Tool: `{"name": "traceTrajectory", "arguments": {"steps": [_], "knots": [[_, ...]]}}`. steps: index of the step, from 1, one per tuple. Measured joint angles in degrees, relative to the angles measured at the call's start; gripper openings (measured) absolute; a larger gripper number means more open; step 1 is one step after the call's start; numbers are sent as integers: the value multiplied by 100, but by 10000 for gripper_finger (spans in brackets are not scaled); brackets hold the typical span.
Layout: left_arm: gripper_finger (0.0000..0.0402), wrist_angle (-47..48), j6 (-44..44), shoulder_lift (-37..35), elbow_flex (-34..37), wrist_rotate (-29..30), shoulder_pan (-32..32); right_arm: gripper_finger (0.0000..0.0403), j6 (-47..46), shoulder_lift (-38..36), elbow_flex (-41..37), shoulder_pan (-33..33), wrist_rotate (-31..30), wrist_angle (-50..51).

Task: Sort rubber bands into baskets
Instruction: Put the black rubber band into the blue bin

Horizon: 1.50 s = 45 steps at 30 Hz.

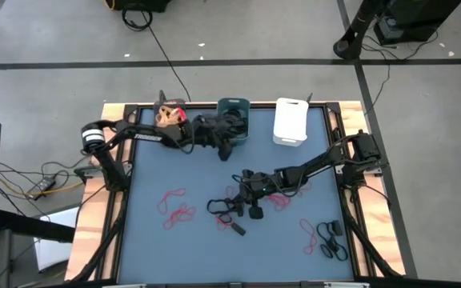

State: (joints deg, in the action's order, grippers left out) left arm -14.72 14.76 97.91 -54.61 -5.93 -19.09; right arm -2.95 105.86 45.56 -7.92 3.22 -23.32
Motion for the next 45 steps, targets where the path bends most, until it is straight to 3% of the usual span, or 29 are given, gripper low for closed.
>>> {"name": "traceTrajectory", "arguments": {"steps": [7,14,19,22,28,45], "knots": [[167,267,-401,-37,0,0,621,6,-47,-64,0,15,-259,1],[156,1159,-861,-458,7,414,822,3,120,-537,0,-254,-1804,210],[156,1157,-880,-525,42,-253,1032,2,308,-938,0,-490,-2873,535],[156,1134,-1083,-525,44,-283,1253,2,295,-1188,0,-546,-3202,827],[156,905,-1329,-525,44,-270,1502,2,259,-1605,0,-553,-3389,1411],[156,748,-1308,-496,46,-408,1594,2,314,-1786,0,-535,-3813,1444]]}}
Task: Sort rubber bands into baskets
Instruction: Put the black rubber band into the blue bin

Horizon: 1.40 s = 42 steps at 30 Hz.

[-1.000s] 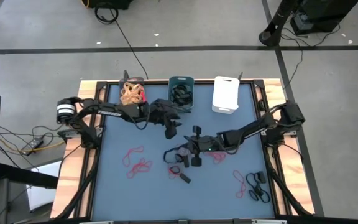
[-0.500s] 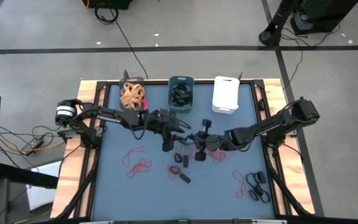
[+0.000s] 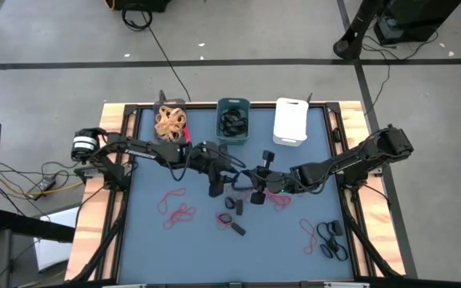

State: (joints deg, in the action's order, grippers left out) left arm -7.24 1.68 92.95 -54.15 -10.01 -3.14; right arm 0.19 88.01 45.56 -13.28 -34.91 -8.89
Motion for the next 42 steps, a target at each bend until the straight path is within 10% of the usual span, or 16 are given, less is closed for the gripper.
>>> {"name": "traceTrajectory", "arguments": {"steps": [22,31,42], "knots": [[152,-240,156,3,0,245,27,2,529,0,0,0,-265,-359],[18,-175,173,7,0,464,27,2,560,2,0,-2,-264,-391],[4,-69,445,11,-188,466,-529,97,26,3,0,-2,153,38]]}}
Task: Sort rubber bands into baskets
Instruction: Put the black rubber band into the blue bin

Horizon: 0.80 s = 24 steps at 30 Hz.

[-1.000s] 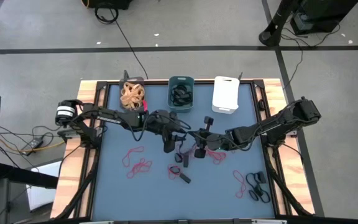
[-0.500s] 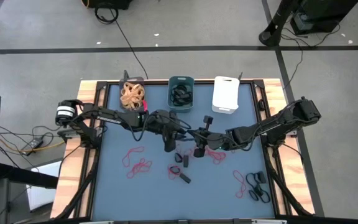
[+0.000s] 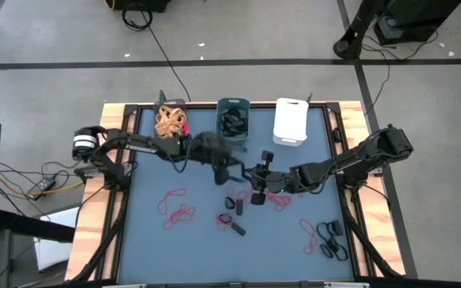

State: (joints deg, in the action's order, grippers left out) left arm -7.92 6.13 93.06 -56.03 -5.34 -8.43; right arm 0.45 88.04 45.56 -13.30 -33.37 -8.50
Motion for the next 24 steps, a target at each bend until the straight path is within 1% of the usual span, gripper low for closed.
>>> {"name": "traceTrajectory", "arguments": {"steps": [5,8,10,13,17,19,24], "knots": [[3,18,156,0,-306,15,-714,169,-486,1,0,43,18,385],[2,1,121,0,-513,15,-1165,197,-639,1,-1,99,133,508],[2,2,8,0,-604,16,-1447,210,-642,1,-1,134,236,580],[2,-2,-13,0,-651,15,-1816,219,-652,1,-2,181,347,571],[1,-84,45,114,-653,-54,-2154,220,-646,1,-1,190,357,564],[1,-213,188,249,-653,-147,-2249,220,-644,1,-2,188,358,535],[3,-725,605,674,-653,-160,-2275,221,-644,1,-2,188,385,510]]}}
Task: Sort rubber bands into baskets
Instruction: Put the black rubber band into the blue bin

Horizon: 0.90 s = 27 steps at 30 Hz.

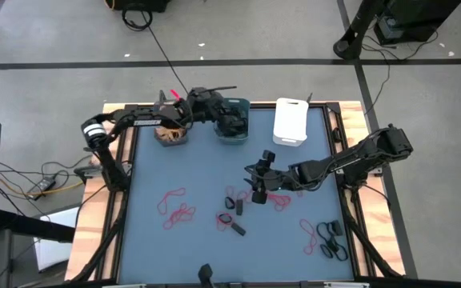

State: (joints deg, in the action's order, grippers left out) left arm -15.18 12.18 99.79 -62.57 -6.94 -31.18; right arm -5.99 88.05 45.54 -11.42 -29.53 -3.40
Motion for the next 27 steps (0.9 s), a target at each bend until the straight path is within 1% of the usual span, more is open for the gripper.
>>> {"name": "traceTrajectory", "arguments": {"steps": [5,8,10,13,18,20,23,25,27], "knots": [[4,-475,291,315,0,147,-1,220,-41,0,-1,0,119,7],[17,-470,321,358,0,276,-11,220,-42,0,0,0,125,65],[38,-438,352,358,0,305,-15,220,-46,0,1,0,126,104],[81,-371,460,357,0,322,-15,220,-49,0,-1,0,143,137],[154,-262,477,356,0,319,-31,220,-356,0,0,4,523,138],[177,-214,475,335,0,144,-33,220,-480,5,0,3,563,135],[197,-221,387,316,0,-77,49,220,-557,13,-1,-13,565,177],[201,-133,245,282,2,-121,172,220,-587,13,2,-22,565,234],[201,-137,-90,228,5,-126,370,220,-640,13,-1,-31,572,305]]}}
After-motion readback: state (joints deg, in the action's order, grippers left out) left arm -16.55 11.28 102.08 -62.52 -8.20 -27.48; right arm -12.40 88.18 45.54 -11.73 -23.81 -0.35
